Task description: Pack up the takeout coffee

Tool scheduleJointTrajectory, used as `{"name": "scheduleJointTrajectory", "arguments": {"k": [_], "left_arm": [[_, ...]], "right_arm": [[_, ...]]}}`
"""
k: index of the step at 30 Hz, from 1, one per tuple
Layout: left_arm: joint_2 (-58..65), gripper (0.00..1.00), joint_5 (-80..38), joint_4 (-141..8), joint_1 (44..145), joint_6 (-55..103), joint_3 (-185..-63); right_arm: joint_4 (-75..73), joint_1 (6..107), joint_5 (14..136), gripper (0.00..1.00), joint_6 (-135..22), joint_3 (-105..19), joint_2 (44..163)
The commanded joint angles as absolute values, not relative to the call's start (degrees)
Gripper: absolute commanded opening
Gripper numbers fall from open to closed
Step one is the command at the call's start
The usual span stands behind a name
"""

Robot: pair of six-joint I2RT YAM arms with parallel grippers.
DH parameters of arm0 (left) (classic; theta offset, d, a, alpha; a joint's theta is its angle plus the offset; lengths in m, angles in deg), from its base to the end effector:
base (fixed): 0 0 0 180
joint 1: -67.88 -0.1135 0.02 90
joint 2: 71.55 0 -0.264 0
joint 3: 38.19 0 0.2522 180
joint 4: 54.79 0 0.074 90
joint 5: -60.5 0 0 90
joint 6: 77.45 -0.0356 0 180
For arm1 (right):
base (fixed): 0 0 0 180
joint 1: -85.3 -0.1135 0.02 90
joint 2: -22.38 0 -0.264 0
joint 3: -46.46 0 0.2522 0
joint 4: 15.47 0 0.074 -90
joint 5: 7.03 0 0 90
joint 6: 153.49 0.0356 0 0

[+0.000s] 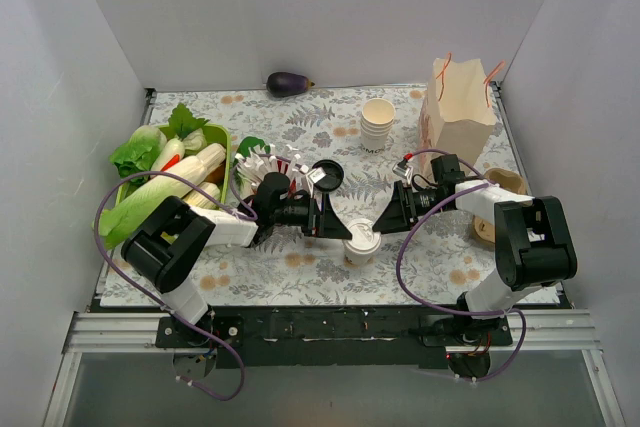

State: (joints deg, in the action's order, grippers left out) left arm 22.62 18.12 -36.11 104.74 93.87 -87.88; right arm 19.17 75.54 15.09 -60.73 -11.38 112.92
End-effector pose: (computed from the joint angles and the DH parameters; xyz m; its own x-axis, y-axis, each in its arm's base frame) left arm 0.2302 -0.2054 0.1574 -0.9783 -0.0994 0.1819 -0.2029 0.2793 -0.9385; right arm 0.2589 0.0780 0.1606 -0.9284 -0.1413 -0.3437 -0.3713 0.3178 0.8724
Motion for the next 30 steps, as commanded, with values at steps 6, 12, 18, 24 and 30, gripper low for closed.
{"name": "scheduleJointTrajectory", "arguments": {"k": [6, 12, 18, 24, 30], "left_arm": [[29.87, 0.81, 17.26, -29.44, 104.8, 97.54, -83.95], [32.25, 0.78, 16.2, -29.18, 104.71, 97.98, -84.39], [34.01, 0.77, 15.59, -31.29, 104.62, 98.07, -86.05], [34.88, 0.77, 15.85, -32.08, 104.62, 98.6, -87.29], [37.43, 0.75, 15.33, -34.01, 104.44, 99.56, -88.78]], "right_arm": [[18.59, 75.72, 16.34, 0.68, -62.53, -8.97, 113.87], [17.54, 75.63, 17.05, 0.65, -61.91, -6.68, 114.75], [12.1, 76.33, 15.91, 0.59, -56.56, -3.17, 115.89], [8.84, 77.48, 15.38, 0.56, -53.22, 0.26, 117.3], [1.9, 77.65, 14.24, 0.53, -45.49, 3.25, 118.53]]}}
